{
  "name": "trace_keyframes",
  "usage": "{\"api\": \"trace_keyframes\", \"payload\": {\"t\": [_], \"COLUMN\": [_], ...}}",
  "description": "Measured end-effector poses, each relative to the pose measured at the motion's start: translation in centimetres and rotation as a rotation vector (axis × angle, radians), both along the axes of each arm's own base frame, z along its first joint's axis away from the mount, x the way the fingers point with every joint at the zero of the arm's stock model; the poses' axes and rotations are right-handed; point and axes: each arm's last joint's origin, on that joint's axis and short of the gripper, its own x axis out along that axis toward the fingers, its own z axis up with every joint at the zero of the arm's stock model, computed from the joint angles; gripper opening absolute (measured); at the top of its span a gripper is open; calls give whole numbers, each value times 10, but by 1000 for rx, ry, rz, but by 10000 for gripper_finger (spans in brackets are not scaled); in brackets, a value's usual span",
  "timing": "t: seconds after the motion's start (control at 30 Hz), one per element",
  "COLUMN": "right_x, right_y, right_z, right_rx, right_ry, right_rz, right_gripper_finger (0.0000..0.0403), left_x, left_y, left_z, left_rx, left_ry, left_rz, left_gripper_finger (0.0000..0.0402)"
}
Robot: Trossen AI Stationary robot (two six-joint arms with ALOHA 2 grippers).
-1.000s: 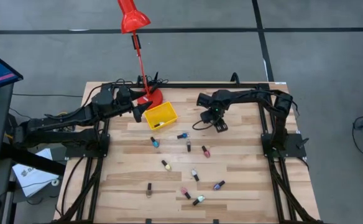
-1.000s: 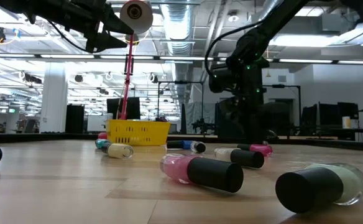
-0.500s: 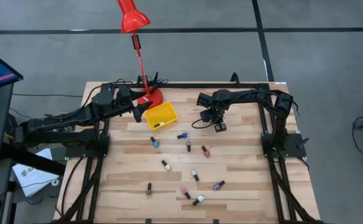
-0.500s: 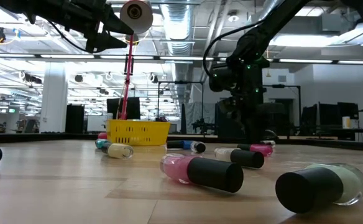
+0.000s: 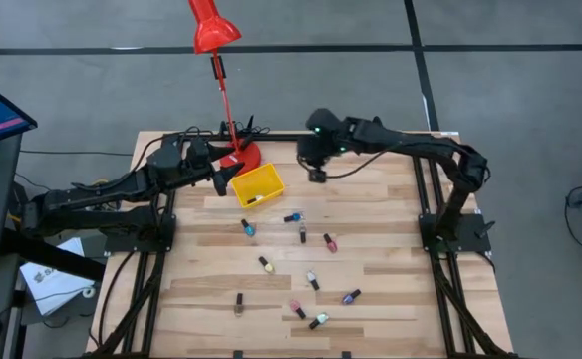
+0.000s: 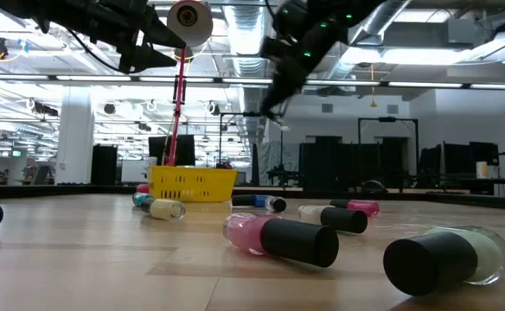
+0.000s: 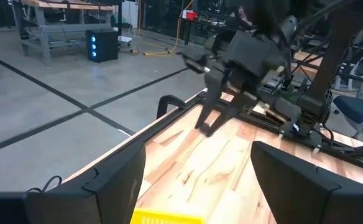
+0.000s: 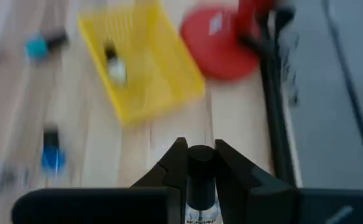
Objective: Pick & Place Nail Polish
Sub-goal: Put the transparent nail polish into the yellow basket
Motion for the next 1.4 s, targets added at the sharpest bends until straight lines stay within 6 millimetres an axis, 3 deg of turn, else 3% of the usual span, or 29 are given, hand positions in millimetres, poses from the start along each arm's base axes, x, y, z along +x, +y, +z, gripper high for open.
{"api": "trace_keyframes", "payload": {"t": [0.13, 0.33, 0.57, 0.87, 1.23, 1.4], "right_x": [35, 88, 125, 131, 128, 125], "right_y": [11, 24, 25, 8, 4, 4], "right_z": [-4, -29, -55, -86, -87, -99], "right_rx": [16, 116, 165, 195, 197, 207], "right_ry": [-57, -105, -112, -51, -37, -6], "right_rz": [67, 158, 218, 179, 166, 160], "right_gripper_finger": [42, 43, 47, 49, 63, 64], "left_x": [-1, -9, -22, -28, -28, -28], "left_y": [0, -3, -8, -10, -10, -10], "left_z": [1, 8, 18, 21, 21, 21], "left_rx": [3, 30, 77, 86, 86, 85], "left_ry": [-7, -42, -92, -114, -113, -113], "left_rz": [0, -1, 18, 22, 21, 21], "left_gripper_finger": [289, 289, 289, 289, 289, 289]}}
